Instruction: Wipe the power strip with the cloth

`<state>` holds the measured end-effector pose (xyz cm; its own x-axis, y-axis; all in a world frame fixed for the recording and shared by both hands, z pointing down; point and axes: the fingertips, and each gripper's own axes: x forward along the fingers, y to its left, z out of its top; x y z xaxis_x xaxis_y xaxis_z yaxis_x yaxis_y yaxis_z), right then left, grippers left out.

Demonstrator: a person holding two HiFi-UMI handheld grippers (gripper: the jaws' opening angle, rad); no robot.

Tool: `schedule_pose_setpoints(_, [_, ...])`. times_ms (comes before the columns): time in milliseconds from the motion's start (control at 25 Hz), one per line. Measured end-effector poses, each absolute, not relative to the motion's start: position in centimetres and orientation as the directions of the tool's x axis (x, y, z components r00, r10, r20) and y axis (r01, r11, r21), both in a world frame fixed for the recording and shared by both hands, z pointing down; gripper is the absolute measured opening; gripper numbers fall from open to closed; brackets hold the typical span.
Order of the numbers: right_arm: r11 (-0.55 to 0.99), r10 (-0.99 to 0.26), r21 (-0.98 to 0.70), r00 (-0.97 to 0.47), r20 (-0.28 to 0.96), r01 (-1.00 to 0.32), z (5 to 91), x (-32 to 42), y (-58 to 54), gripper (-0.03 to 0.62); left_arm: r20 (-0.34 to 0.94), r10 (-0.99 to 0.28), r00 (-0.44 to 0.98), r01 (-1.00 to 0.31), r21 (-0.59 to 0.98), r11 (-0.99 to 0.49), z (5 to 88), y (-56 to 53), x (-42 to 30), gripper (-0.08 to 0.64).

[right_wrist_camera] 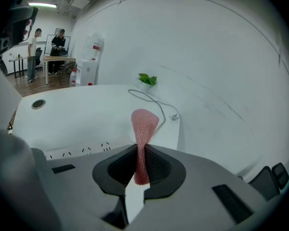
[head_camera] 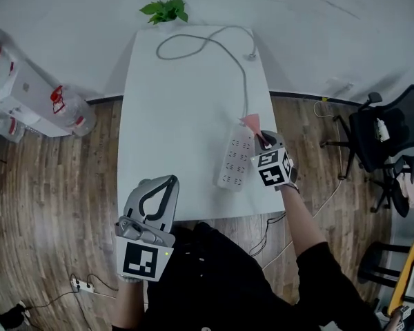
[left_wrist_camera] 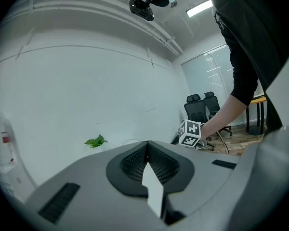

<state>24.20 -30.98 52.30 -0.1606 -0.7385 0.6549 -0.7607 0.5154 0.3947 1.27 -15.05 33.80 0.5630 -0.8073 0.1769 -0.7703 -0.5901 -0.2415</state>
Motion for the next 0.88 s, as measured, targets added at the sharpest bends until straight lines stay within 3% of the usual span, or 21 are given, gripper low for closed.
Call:
schedule_pose_setpoints(440, [0.639,-0.615,0.389,-0.138,0.776,-0.663,57.7,24.1,-31.8,0.06,0.182,-0.836,0.518,-0.8,-0.244,-0.549,33.9,-14.8,0.4,0.014])
schedule_pose_setpoints(880, [0.696,-0.564,0.348,-0.177,0.807,-0.628,58.5,23.1,-30.3,0.06,0.191,-0.826,0.531,-0.794,-0.23,-0.563,34.5,-15.0,1.4,0.014])
